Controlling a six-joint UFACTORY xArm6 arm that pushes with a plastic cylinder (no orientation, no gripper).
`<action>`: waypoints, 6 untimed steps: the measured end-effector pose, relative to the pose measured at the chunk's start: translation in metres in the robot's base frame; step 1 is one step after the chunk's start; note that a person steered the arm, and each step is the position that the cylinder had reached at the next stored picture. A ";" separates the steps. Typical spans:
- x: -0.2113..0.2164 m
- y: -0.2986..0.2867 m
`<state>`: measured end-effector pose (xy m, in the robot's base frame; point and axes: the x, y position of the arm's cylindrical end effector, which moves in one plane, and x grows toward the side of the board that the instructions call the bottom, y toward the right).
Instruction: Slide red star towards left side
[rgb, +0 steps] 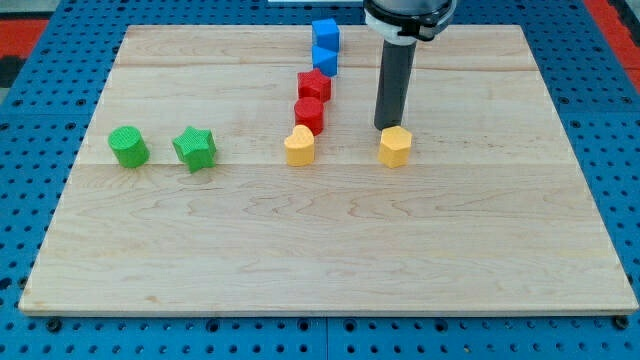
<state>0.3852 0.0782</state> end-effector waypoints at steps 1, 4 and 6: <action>0.014 0.000; -0.001 0.005; -0.059 -0.082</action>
